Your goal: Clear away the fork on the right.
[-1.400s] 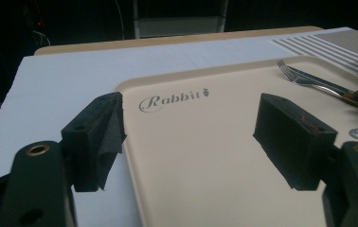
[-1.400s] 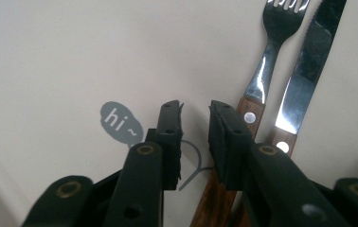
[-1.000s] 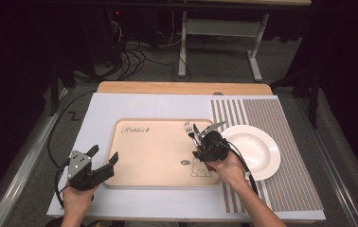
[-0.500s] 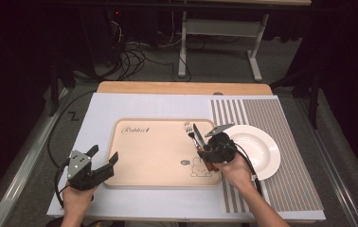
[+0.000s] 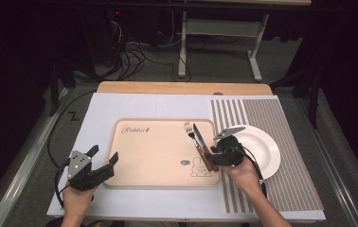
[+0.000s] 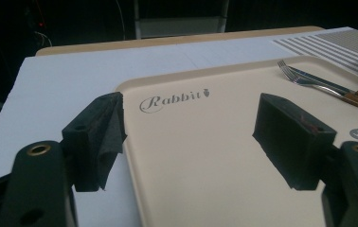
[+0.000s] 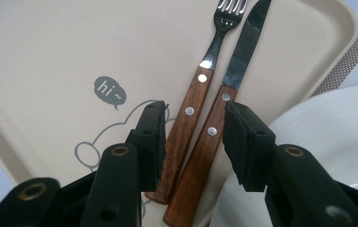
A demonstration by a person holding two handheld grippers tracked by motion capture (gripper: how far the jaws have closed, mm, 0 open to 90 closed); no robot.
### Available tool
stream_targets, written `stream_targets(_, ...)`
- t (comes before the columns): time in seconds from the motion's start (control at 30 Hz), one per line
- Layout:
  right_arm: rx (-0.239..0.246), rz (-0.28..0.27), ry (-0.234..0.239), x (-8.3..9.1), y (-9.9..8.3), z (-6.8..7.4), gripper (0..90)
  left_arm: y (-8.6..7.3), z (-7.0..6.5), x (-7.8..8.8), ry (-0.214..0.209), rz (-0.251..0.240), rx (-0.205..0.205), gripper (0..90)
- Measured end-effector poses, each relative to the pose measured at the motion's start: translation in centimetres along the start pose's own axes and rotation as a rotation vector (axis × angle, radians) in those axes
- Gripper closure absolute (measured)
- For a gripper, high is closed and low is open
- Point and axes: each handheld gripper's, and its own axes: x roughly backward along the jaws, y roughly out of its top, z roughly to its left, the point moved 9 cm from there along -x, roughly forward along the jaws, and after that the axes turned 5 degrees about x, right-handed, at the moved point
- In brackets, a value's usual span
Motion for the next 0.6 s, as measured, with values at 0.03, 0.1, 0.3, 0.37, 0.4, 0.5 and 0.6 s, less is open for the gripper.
stream_targets(0.03,-0.001,-0.006,-0.001,0.05,-0.04,-0.05,61.5,0.00,0.00,0.00,0.000,0.000,-0.001,25.9)
stream_targets(0.1,-0.002,-0.010,-0.001,0.17,-0.15,-0.13,61.5,-0.01,0.00,0.00,0.000,0.001,-0.001,26.0)
stream_targets(0.3,-0.011,-0.015,0.003,0.39,-0.40,-0.10,60.9,0.00,0.01,0.02,0.001,0.000,0.000,26.0)
stream_targets(0.37,-0.007,-0.016,0.000,0.44,-0.51,-0.15,60.3,-0.01,0.02,0.01,0.001,0.000,0.000,26.0)
stream_targets(0.4,-0.009,-0.019,0.001,0.49,-0.56,-0.13,59.8,-0.01,0.01,0.01,0.001,0.001,-0.001,26.0)
stream_targets(0.5,-0.012,-0.026,-0.002,0.70,-0.75,-0.24,58.7,-0.02,0.00,0.01,0.001,0.002,-0.002,26.0)
stream_targets(0.6,-0.017,-0.026,-0.005,0.98,-1.03,-0.29,58.0,-0.02,-0.01,0.02,0.000,0.001,-0.001,26.0)
